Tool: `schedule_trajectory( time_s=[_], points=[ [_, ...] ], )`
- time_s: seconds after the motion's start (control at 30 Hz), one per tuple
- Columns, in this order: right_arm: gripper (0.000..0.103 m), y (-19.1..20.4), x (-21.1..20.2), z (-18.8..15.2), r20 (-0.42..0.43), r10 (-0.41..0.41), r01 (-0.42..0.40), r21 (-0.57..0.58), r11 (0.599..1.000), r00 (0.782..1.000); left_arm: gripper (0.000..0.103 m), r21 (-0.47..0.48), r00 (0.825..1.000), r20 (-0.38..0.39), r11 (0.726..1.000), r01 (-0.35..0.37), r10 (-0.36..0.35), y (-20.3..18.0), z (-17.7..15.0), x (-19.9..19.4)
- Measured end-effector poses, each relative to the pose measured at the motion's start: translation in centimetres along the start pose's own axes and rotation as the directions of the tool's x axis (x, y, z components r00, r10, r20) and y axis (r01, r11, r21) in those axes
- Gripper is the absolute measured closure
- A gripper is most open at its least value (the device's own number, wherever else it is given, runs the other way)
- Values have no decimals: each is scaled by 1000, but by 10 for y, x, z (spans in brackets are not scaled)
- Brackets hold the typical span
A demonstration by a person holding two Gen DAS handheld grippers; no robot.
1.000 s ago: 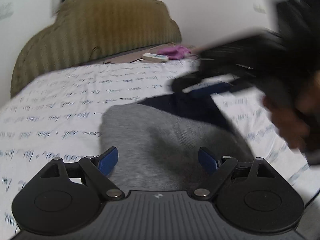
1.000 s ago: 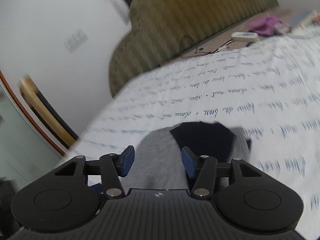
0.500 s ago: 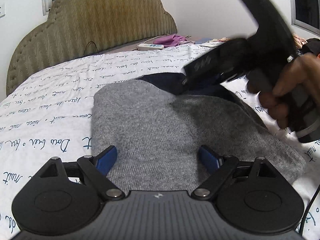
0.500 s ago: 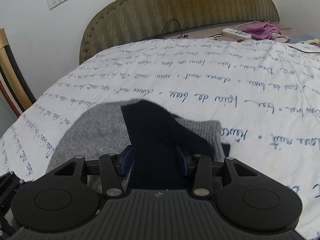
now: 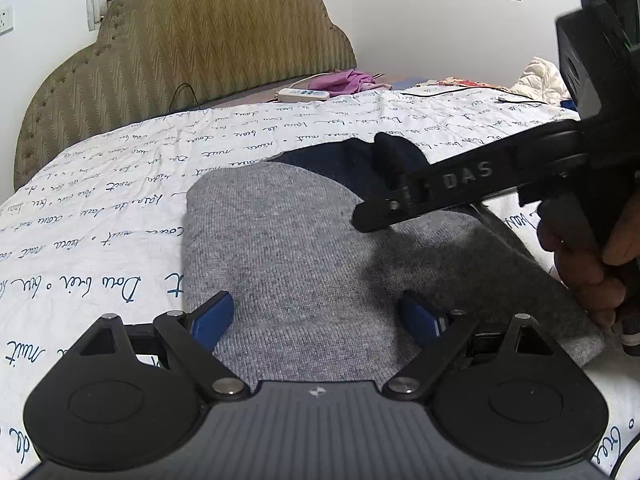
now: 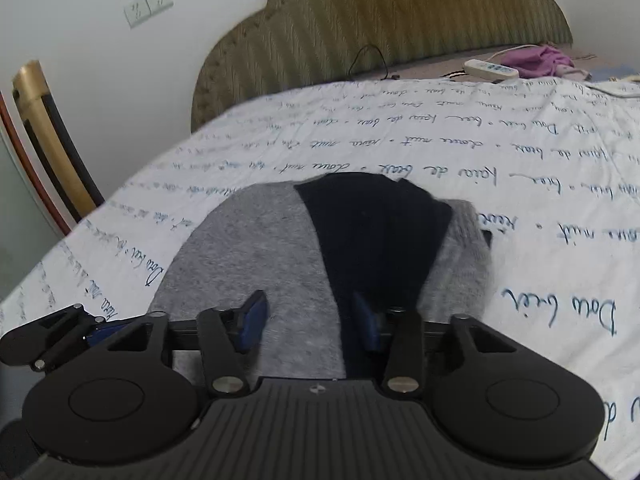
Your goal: Fold small clothes
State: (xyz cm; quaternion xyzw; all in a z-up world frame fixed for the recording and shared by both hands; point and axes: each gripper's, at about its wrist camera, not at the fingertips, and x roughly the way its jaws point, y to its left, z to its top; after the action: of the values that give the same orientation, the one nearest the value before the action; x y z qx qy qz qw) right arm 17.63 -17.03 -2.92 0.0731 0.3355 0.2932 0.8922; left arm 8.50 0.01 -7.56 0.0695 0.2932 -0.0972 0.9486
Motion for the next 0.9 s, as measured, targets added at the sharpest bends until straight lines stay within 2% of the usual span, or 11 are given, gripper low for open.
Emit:
schedule_trajectory(
  time_s=[0.2, 0.23, 0.27, 0.33, 0.4, 0.53, 0.63, 0.73, 0.8, 0.83, 0.9],
  points=[
    [60, -3, -5, 6, -20, 15, -14, 43, 999, 1000, 12, -6, 1000, -4, 1000, -10, 10, 2, 3, -8],
    [57, -1, -9, 12, -23, 8, -6, 71, 997, 1000, 12, -12, 1000, -6, 1000, -3, 3, 4, 5, -14],
    [50, -1, -15, 17, -13, 9, -8, 107, 994, 1000, 12, -19, 1000, 5, 1000, 7, -7, 7, 6, -22],
    [43, -3, -29, 26, 44, 34, -41, 148, 988, 998, 12, -44, 999, 52, 999, 18, -16, 17, 10, -34],
    [37, -10, -38, 35, 81, 43, -58, 181, 982, 996, 12, -90, 998, 63, 996, 6, 0, 33, 17, -37],
    [37, -38, -33, 49, 85, -55, 30, 267, 963, 995, 12, -261, 1000, 12, 965, -15, 19, 75, 33, -16],
    [49, -59, -15, 52, 38, -58, 42, 344, 938, 998, 12, -334, 1000, -25, 942, -22, 15, 90, 43, 6],
    [58, -65, 12, 50, -45, -42, 55, 352, 934, 998, 12, -250, 1000, 4, 968, 5, -5, 76, 51, 16],
    [86, -64, 23, 48, -76, -48, 70, 323, 944, 996, 12, -183, 1000, 2, 983, 15, -14, 63, 56, 26],
    [86, -65, 26, 47, -82, -42, 67, 327, 943, 996, 12, -163, 1000, -12, 987, 8, -10, 57, 57, 30],
    [89, -65, 15, 48, -19, -28, 33, 335, 942, 999, 12, -142, 1000, -17, 990, 22, -25, 50, 55, 33]
  ],
)
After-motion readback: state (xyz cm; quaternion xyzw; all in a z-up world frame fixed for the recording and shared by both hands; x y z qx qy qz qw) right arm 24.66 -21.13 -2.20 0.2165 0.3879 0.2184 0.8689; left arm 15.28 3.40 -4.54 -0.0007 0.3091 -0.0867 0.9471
